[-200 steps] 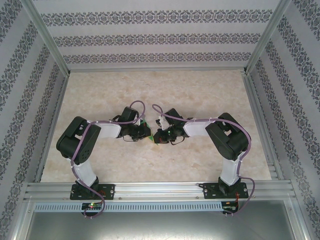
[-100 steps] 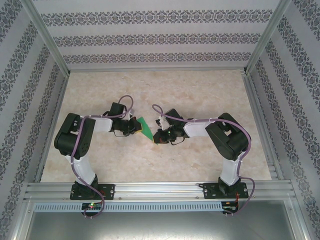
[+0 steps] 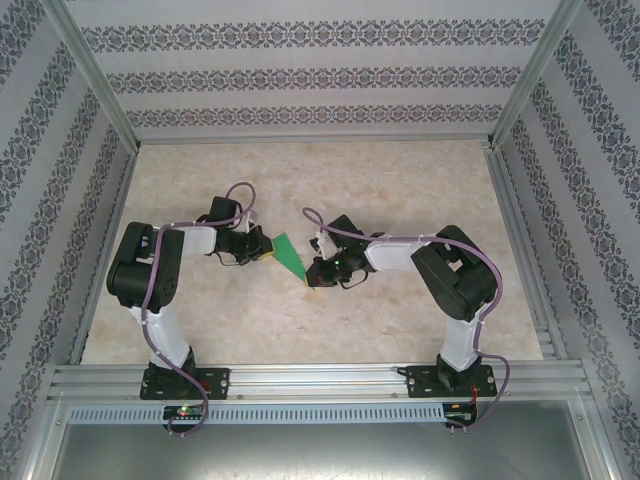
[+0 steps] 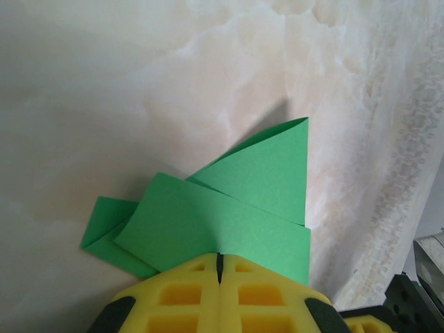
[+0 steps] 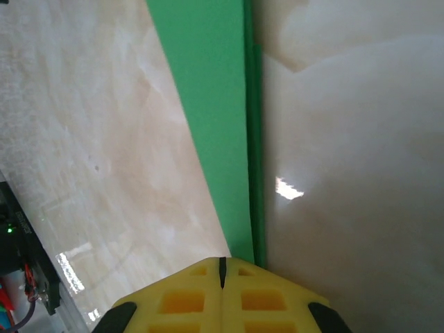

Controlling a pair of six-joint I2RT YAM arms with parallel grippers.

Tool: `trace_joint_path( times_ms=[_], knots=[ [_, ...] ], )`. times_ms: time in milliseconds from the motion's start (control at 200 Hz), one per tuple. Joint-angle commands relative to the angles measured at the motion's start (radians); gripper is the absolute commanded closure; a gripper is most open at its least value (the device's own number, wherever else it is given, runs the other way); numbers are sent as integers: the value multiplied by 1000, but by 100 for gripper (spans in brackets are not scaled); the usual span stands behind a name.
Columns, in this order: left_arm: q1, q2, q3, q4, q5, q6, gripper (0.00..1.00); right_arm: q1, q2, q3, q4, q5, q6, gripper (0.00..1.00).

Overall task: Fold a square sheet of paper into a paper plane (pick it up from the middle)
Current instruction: Fold the wing for the fifth time at the center of the table.

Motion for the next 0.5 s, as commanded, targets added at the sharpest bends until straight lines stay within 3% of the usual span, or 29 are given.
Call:
trace_joint_path(
  times_ms=[0, 495],
  knots=[
    [26, 55, -13, -88, -126, 49, 98, 24, -27, 98, -82, 3, -41, 98],
    [16, 78, 5, -114, -151, 46, 100, 46, 204, 382, -190, 62, -140, 100]
  ],
)
